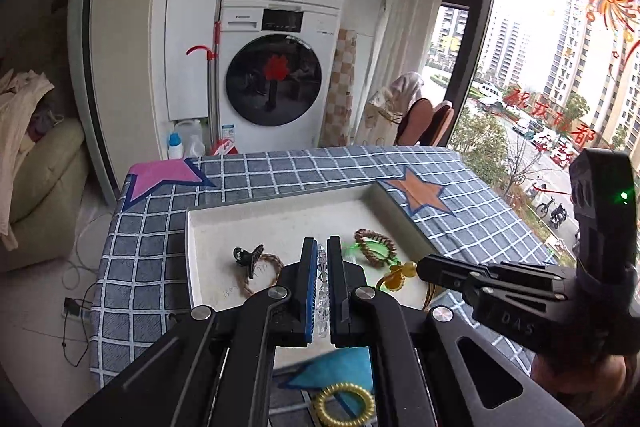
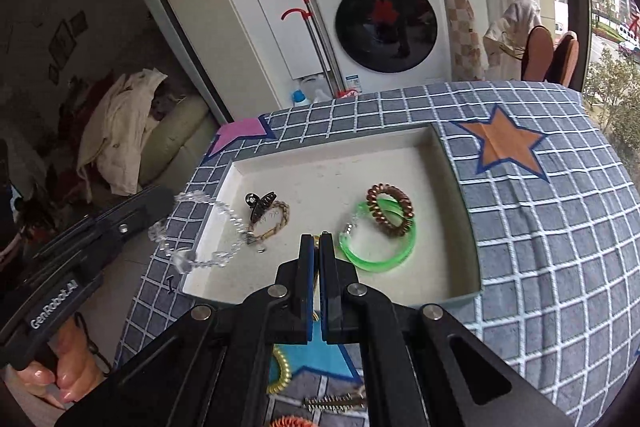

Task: Organize jewelry
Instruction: 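Carry both pieces into the tray and open both tools to release them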

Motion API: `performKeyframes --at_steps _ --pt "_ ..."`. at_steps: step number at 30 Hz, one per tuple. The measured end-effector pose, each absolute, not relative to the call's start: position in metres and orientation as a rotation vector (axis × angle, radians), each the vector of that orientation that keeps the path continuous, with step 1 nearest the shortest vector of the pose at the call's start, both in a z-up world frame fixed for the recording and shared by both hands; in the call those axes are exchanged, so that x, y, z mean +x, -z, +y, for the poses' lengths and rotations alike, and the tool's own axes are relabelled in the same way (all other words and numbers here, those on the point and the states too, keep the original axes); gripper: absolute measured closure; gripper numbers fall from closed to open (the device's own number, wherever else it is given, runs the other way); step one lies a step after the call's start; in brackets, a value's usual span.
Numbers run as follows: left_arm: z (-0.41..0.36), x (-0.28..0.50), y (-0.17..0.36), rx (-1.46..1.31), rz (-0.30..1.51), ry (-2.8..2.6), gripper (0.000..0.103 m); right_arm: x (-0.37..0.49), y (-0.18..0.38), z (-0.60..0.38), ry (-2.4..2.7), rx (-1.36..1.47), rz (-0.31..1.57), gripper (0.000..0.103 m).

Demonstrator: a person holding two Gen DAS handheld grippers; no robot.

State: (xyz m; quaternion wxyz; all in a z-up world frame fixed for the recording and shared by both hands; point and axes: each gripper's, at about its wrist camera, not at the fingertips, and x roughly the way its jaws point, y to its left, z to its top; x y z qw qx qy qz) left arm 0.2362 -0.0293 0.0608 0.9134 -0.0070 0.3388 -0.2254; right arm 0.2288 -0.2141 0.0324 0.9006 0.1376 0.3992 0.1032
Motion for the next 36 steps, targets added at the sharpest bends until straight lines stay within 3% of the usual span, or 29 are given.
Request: performKeyframes --at_steps 16,30,32,36 --pt "-0.025 0.281 0.04 0.084 0.903 0.327 0.078 0.27 0.047 -0.215 -0.165 0.283 0.983 0.101" --pt "-0.047 0.288 0.059 0.248 0.888 0.21 0.078 0.277 0.054 -0.249 -0.066 0.282 0.983 0.099" --pt "-0.047 0.287 0.058 0.256 0.882 0.198 0.078 0.277 0.053 -0.247 -0.076 0.286 0.986 0.096" --pt "-0.046 0.283 0.053 0.252 0.866 0.197 0.078 0.271 0.044 -0.246 -0.092 0.302 0.96 0.06"
